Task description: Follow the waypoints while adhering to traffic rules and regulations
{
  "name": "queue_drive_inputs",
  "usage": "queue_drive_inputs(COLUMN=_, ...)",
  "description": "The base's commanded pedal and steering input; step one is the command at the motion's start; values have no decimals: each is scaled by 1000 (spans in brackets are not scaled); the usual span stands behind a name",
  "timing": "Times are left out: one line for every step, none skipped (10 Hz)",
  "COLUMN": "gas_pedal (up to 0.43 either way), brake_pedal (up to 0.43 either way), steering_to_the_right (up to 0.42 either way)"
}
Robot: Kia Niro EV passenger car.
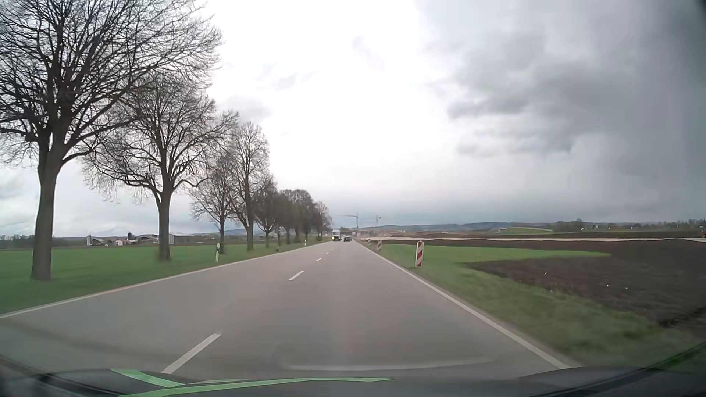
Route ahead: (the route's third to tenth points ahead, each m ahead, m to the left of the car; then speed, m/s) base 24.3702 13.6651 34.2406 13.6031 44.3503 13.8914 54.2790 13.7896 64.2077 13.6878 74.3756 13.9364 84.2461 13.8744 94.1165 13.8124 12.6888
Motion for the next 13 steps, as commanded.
queue_drive_inputs(gas_pedal=87, brake_pedal=0, steering_to_the_right=-2)
queue_drive_inputs(gas_pedal=87, brake_pedal=0, steering_to_the_right=-2)
queue_drive_inputs(gas_pedal=87, brake_pedal=0, steering_to_the_right=-2)
queue_drive_inputs(gas_pedal=87, brake_pedal=0, steering_to_the_right=-2)
queue_drive_inputs(gas_pedal=87, brake_pedal=0, steering_to_the_right=-2)
queue_drive_inputs(gas_pedal=87, brake_pedal=0, steering_to_the_right=-2)
queue_drive_inputs(gas_pedal=87, brake_pedal=0, steering_to_the_right=-2)
queue_drive_inputs(gas_pedal=87, brake_pedal=0, steering_to_the_right=-1)
queue_drive_inputs(gas_pedal=87, brake_pedal=0, steering_to_the_right=-2)
queue_drive_inputs(gas_pedal=87, brake_pedal=0, steering_to_the_right=-1)
queue_drive_inputs(gas_pedal=79, brake_pedal=0, steering_to_the_right=-2)
queue_drive_inputs(gas_pedal=79, brake_pedal=0, steering_to_the_right=-2)
queue_drive_inputs(gas_pedal=79, brake_pedal=0, steering_to_the_right=-2)
